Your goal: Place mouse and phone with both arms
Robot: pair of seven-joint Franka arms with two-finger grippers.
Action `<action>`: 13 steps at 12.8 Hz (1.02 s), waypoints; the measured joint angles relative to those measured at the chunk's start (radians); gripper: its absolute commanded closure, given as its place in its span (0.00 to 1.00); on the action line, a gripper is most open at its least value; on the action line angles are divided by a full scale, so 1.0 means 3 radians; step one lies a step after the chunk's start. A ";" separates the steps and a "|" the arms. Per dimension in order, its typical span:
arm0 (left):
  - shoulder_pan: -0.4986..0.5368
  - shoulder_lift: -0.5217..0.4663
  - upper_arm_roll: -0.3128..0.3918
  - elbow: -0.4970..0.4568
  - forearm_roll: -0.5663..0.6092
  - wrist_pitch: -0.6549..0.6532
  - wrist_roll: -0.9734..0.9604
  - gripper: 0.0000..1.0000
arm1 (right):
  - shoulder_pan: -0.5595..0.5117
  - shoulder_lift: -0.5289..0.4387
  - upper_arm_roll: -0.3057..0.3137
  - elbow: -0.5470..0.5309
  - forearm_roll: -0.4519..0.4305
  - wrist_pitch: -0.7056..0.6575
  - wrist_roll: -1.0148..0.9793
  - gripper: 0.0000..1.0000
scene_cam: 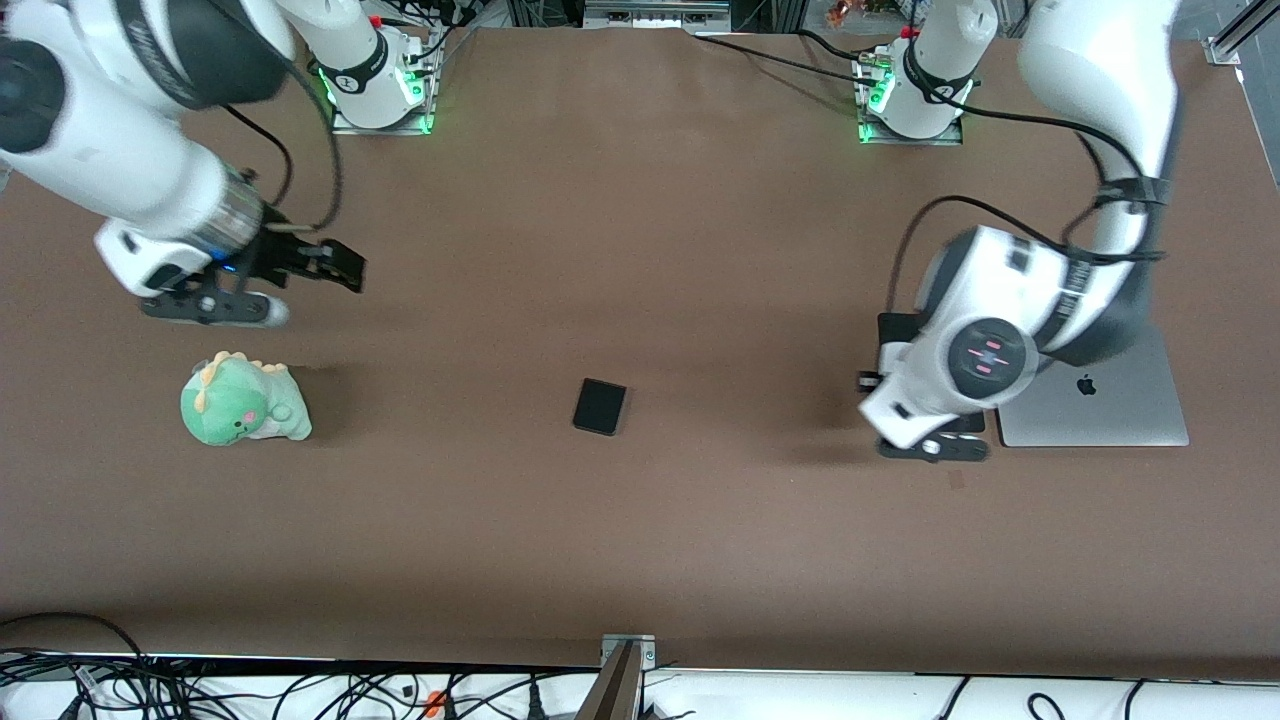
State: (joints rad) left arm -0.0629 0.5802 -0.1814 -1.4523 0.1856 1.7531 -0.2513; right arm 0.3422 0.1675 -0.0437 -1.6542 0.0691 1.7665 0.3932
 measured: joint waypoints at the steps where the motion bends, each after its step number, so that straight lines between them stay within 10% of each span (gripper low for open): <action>1: 0.0155 0.0004 -0.0010 -0.0111 0.0000 0.0099 0.0136 0.84 | 0.0105 0.0117 0.0003 -0.0003 0.0000 0.0142 0.0201 0.00; 9: 0.0568 -0.0158 -0.0032 -0.1656 0.0000 0.1858 0.0591 0.70 | 0.0974 0.1324 0.0013 0.0055 -0.0008 0.1689 0.1734 0.00; 10: 0.0593 -0.0179 -0.0033 -0.1735 0.0000 0.1893 0.0616 0.60 | 0.1030 0.1468 0.0012 0.0113 -0.0008 0.1795 0.1814 0.00; 12: 0.0633 -0.0216 -0.0034 -0.1853 0.0000 0.1952 0.0635 0.00 | 0.1078 0.1707 0.0010 0.0215 -0.0008 0.2015 0.1882 0.00; 13: 0.0646 -0.0220 -0.0036 -0.1892 0.0000 0.1977 0.0642 0.00 | 0.1081 0.1795 0.0006 0.0244 -0.0008 0.2111 0.1894 0.00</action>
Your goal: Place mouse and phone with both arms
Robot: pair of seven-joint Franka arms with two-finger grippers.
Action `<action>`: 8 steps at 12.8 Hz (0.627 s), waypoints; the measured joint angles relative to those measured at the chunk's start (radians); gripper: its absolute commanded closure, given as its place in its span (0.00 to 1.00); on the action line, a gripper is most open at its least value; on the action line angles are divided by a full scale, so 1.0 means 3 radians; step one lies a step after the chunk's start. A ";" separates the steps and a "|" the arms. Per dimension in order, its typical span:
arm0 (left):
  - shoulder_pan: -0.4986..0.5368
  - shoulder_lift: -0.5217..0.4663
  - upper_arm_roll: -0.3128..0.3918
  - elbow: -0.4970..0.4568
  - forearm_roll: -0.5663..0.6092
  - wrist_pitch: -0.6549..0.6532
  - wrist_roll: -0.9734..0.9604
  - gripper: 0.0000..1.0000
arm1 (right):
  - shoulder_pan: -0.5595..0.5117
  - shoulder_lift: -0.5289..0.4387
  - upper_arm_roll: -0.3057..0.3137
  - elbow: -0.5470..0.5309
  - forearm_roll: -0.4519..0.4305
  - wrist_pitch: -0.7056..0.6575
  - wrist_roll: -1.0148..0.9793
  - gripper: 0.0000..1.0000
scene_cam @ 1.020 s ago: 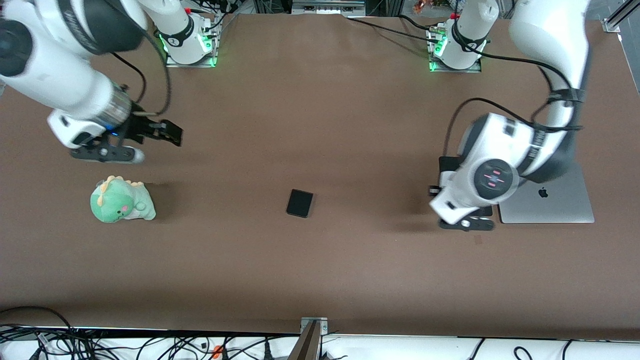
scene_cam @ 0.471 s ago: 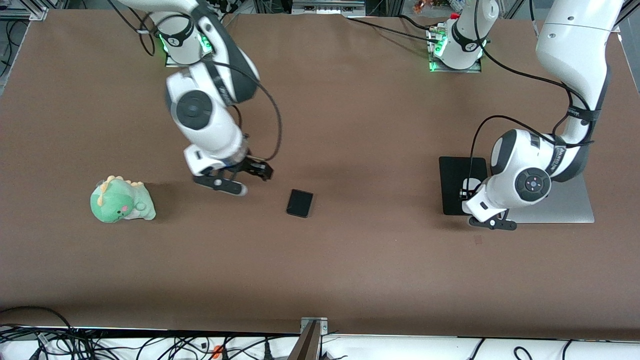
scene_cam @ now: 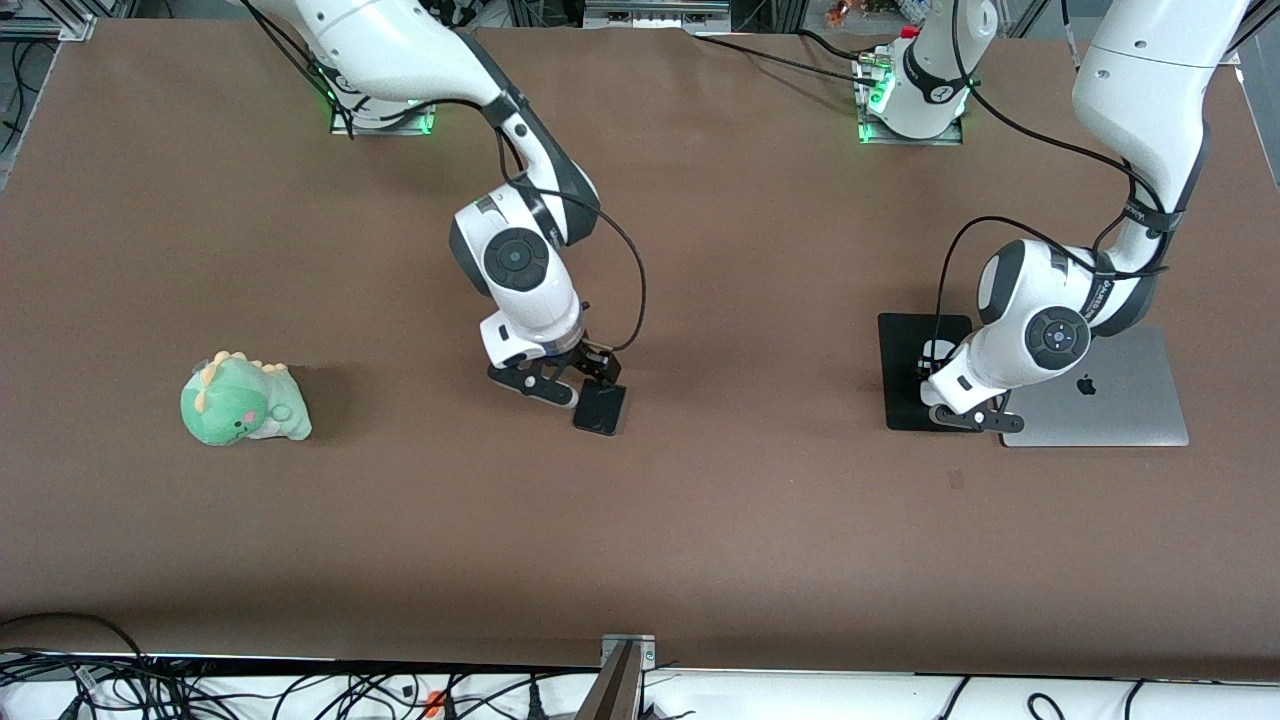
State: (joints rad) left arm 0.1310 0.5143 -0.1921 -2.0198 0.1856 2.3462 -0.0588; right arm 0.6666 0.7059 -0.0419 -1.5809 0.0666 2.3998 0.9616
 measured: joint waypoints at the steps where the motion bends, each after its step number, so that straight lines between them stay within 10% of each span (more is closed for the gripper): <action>1: 0.0004 0.0000 0.0000 -0.0018 0.0000 0.0013 0.0001 0.00 | 0.0009 0.0074 -0.0002 0.0015 0.0000 0.0092 0.0002 0.00; 5: 0.0006 -0.0166 -0.0016 0.0054 0.0000 -0.0030 0.0003 0.00 | 0.0084 0.0310 -0.0006 0.0035 0.0000 0.0433 0.0022 0.00; 8: -0.0047 -0.0412 -0.0058 0.0690 0.0000 -0.1028 0.0013 0.00 | 0.0106 0.0430 -0.0007 0.0111 0.0000 0.0550 0.0049 0.00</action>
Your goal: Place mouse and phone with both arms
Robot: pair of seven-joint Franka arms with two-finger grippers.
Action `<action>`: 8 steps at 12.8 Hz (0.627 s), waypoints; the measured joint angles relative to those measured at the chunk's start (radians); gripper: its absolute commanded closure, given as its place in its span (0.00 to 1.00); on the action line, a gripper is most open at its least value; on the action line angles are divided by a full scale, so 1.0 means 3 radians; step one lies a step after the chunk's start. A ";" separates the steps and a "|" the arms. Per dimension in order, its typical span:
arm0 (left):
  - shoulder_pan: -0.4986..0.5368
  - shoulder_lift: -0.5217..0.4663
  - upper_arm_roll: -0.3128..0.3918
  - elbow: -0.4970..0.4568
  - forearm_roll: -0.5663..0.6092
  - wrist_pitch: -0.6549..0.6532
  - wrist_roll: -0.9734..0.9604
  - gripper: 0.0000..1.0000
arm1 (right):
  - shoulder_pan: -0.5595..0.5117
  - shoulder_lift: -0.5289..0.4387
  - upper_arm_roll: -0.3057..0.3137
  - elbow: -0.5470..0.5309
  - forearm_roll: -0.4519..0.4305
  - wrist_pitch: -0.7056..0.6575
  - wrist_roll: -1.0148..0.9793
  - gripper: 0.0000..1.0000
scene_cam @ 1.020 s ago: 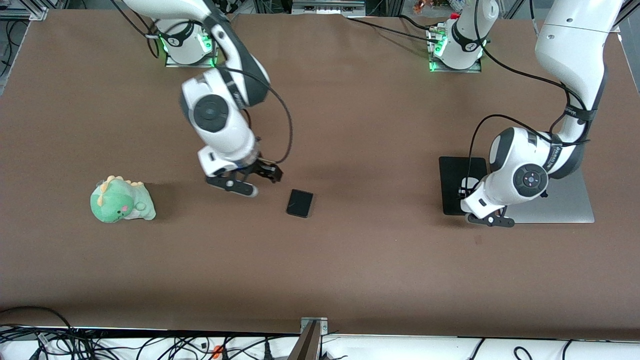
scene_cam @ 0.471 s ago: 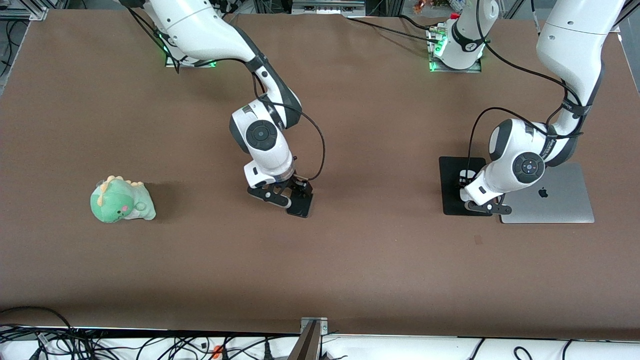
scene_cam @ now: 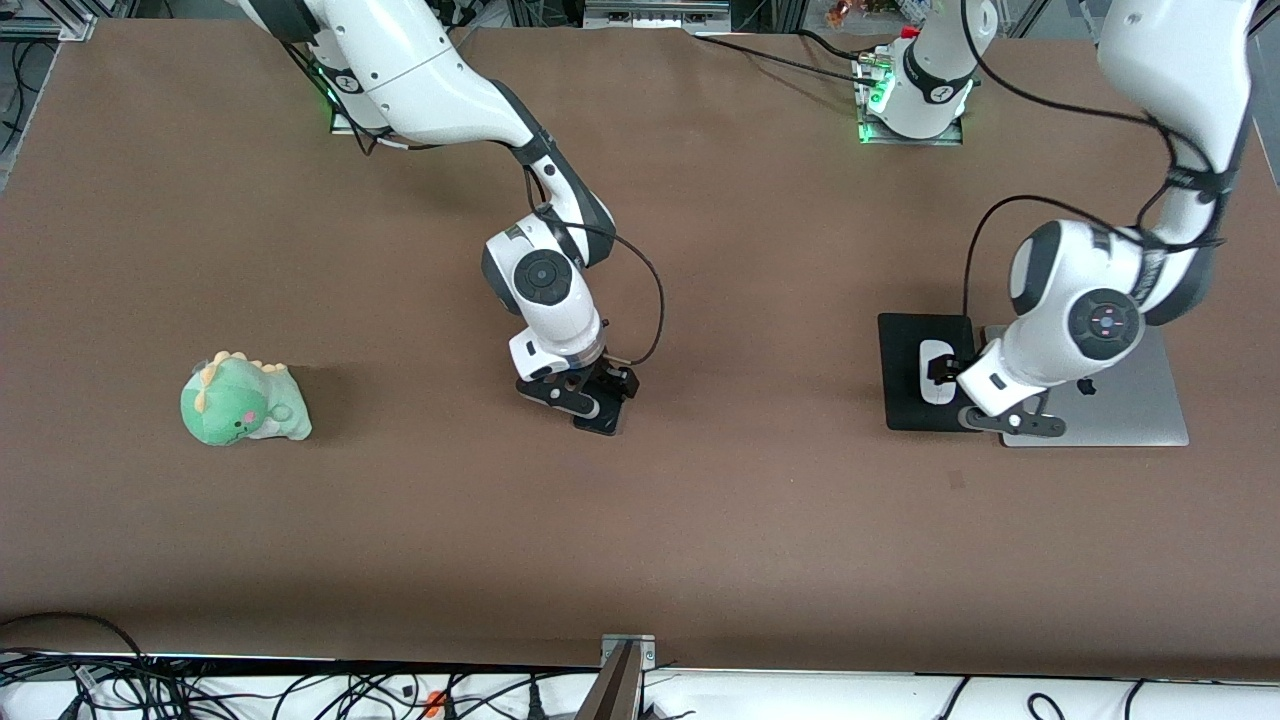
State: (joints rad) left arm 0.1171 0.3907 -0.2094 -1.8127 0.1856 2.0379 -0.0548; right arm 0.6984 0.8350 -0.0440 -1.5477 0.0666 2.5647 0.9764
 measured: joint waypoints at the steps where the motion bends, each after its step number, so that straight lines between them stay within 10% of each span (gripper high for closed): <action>1: -0.0047 -0.0045 -0.0008 0.0305 0.0000 -0.0362 0.0000 0.00 | 0.0001 0.0032 -0.0001 0.0046 0.0000 0.0006 0.0002 0.00; 8: -0.0197 -0.0131 0.0023 0.1582 -0.0086 -0.1586 0.0000 0.00 | 0.0005 0.0093 -0.0011 0.0105 -0.0059 0.0016 0.0003 0.17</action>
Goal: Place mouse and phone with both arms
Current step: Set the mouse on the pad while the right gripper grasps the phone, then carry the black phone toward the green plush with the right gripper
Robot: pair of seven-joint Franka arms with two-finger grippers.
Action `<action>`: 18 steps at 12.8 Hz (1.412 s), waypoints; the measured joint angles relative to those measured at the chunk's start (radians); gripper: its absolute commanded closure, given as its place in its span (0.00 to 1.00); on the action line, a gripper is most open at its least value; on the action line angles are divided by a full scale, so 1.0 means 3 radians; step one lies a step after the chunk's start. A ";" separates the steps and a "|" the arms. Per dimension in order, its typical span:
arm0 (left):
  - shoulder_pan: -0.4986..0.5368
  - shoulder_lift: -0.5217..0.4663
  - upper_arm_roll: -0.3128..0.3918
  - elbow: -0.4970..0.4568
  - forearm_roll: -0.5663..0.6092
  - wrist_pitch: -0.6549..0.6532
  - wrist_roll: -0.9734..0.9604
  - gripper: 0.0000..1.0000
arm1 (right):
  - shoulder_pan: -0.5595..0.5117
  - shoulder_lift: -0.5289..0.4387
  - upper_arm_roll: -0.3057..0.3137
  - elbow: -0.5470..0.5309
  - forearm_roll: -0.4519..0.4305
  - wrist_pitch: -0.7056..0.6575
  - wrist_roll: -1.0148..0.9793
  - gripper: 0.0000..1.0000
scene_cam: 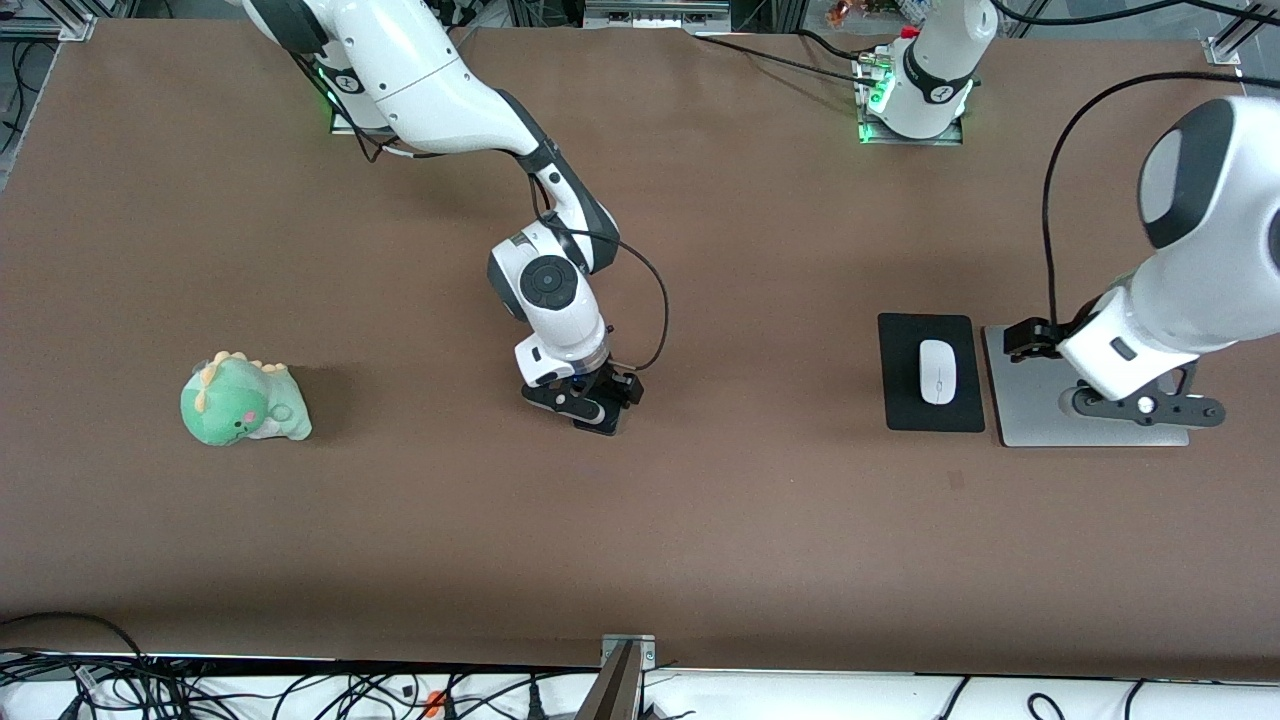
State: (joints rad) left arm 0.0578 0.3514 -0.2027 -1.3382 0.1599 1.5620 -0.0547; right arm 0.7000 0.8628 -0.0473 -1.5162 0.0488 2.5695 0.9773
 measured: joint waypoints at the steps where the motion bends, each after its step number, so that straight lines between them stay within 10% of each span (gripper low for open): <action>1: -0.0060 -0.0069 0.0106 0.0000 -0.0097 -0.0015 0.0000 0.00 | 0.0001 0.0007 0.0000 0.0000 -0.0031 0.0006 0.0000 0.24; 7: -0.0324 -0.0950 0.0604 -0.1109 -0.0226 0.0782 0.0005 0.00 | -0.0003 -0.0016 -0.0037 0.0041 -0.0095 -0.0017 -0.0072 0.35; 18: -0.0368 -0.0979 0.0562 -0.1138 -0.0229 0.0719 0.0006 0.00 | -0.0666 -0.0356 -0.0093 0.0122 -0.0096 -0.0825 -0.1597 0.36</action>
State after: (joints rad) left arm -0.0527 0.0576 -0.0342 -1.6797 0.0910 1.7778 -0.0529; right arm 0.5000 0.7561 -0.0754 -1.4795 0.0201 2.3220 0.4982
